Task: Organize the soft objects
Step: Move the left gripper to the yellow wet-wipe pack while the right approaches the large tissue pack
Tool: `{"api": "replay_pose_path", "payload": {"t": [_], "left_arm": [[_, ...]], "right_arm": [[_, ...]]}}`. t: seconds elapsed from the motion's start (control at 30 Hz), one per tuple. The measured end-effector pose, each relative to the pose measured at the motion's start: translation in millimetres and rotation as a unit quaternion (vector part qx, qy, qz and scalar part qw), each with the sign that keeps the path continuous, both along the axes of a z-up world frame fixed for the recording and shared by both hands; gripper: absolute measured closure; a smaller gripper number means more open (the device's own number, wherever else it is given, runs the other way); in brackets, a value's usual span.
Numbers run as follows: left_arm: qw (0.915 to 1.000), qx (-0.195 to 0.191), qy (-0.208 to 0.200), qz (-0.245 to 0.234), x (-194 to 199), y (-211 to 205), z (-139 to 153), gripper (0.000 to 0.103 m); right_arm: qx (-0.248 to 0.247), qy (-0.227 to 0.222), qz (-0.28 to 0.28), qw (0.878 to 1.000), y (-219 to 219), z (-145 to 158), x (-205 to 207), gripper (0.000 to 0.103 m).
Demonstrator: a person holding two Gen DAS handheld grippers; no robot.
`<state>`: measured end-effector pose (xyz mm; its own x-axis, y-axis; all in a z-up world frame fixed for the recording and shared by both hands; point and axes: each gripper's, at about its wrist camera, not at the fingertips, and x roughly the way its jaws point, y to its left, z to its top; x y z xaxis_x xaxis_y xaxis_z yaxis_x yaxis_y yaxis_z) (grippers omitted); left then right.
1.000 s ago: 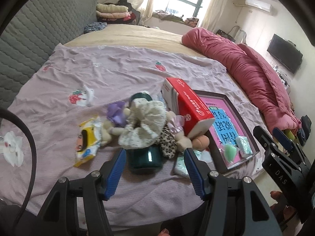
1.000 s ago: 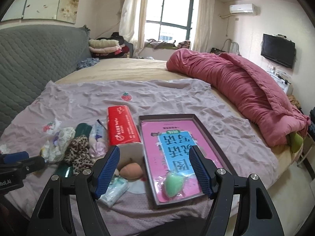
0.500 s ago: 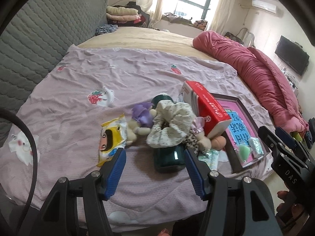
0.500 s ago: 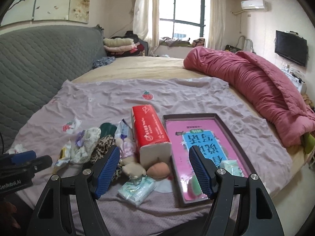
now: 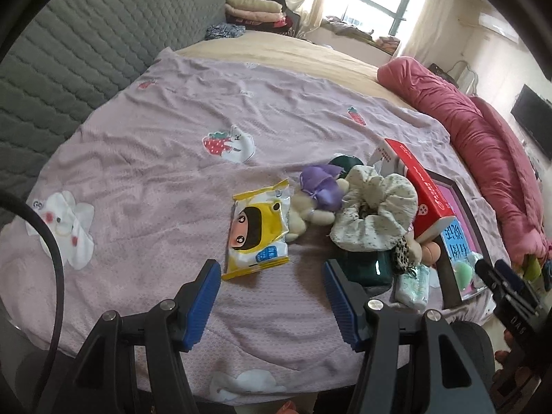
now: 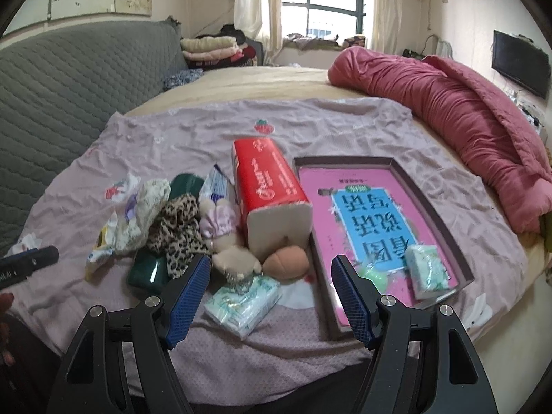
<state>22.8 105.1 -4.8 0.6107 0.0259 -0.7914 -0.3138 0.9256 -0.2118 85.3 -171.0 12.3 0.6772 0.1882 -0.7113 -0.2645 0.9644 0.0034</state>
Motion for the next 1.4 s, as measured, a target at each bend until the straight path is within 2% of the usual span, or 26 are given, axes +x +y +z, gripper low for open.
{"api": "replay_pose_path", "payload": {"t": [0.27, 0.53, 0.83, 1.17, 1.4], "left_arm": [[0.9998, -0.016, 0.011, 0.001, 7.4, 5.4, -15.5, 0.042], [0.9986, -0.042, 0.031, 0.009, 18.3, 10.4, -37.0, 0.042], [0.9983, -0.042, 0.033, 0.025, 34.6, 20.4, -46.9, 0.042], [0.9984, -0.044, 0.031, 0.018, 48.8, 25.5, -56.9, 0.042], [0.9968, -0.065, 0.036, 0.030, 53.9, 35.0, -67.2, 0.038]], "right_arm": [[-0.001, 0.017, 0.006, 1.000, -2.5, -14.3, 2.3, 0.029], [0.018, 0.081, -0.001, 0.997, -8.1, -41.7, 10.4, 0.029], [0.041, 0.136, -0.011, 0.990, -3.8, -67.5, 22.8, 0.029], [0.042, 0.159, -0.019, 0.986, 19.2, -90.1, 38.4, 0.029], [0.053, 0.174, -0.027, 0.983, 31.0, -104.8, 47.9, 0.029]]}}
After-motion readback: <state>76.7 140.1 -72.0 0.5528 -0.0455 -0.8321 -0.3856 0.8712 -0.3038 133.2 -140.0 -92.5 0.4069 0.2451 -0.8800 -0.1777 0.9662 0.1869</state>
